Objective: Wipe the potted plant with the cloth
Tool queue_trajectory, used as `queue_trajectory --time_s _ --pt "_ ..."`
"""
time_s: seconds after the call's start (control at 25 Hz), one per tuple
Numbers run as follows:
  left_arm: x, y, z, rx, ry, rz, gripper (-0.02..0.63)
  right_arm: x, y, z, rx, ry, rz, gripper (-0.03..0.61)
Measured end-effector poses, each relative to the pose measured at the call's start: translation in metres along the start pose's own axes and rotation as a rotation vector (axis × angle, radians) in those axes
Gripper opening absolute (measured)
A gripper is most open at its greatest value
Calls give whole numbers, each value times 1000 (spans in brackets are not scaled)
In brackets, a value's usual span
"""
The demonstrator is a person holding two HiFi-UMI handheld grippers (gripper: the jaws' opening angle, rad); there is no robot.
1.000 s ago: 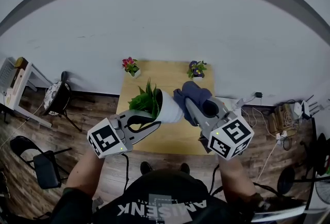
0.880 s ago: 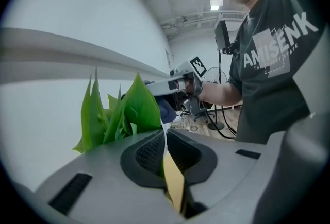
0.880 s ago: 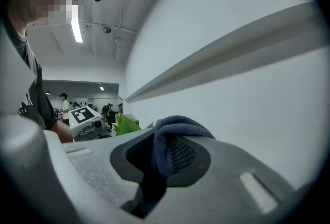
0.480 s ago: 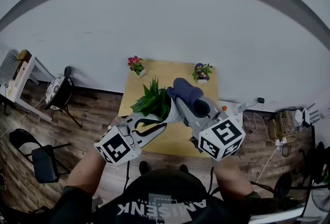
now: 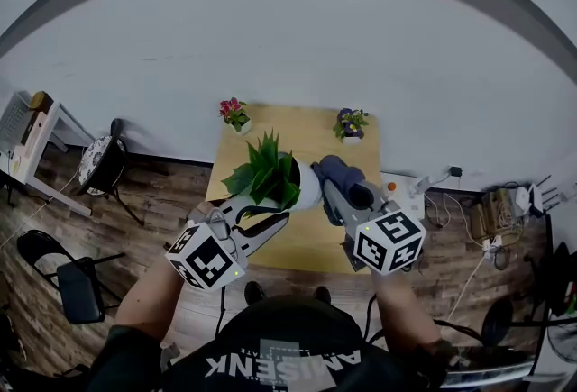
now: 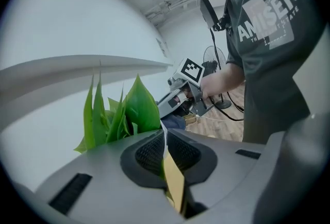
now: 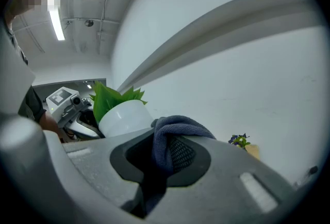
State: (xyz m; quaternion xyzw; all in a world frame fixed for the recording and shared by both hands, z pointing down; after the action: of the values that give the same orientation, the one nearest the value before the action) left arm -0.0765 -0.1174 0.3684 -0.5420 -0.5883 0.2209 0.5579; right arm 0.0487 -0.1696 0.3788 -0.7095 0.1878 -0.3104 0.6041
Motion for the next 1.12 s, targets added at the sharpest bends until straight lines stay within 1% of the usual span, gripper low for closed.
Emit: queue_trajectory --time_s 0.08,0.2,0.28,0.36,0.48,0.64,0.76,0.92,1.12 --pt "2 -1 -4 -29 -12 -38 17 7 -9 4 -23 -12 -11 43" --pt "6 -1 -9 -46 -42 -72 15 19 -18 10 -50 -32 -27 43" --pt "8 -1 -10 -52 -52 -88 17 26 -15 14 -52 -40 -35 44" --pt "8 0 -10 -55 -54 -100 16 26 -4 17 -30 -37 -33 44" --pt "11 -3 -13 -80 -60 -144 17 17 21 16 22 -2 -18 44" --pt "19 -8 -19 -123 -95 -202 17 -2 57 10 91 79 8 44" --pt "25 -10 -20 -138 -109 -225 17 -20 73 5 109 140 52 43" --pt "27 -7 -14 -137 -107 -244 17 -33 75 -4 94 173 74 44" --pt "26 -3 -7 -122 -93 -247 16 -31 61 -11 77 171 41 43"
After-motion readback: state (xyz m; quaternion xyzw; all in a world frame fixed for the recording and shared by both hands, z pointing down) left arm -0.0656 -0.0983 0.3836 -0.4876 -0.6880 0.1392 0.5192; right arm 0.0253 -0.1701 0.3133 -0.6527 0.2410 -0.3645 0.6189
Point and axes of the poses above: the fingertips, and each gripper's own axes: z backward along the fingers, x to its right, y out of its top, the point moved 4 cm from there along z, backward along the fingers, and after that the axes turned 7 degrees about x, right-handed, at the moved point
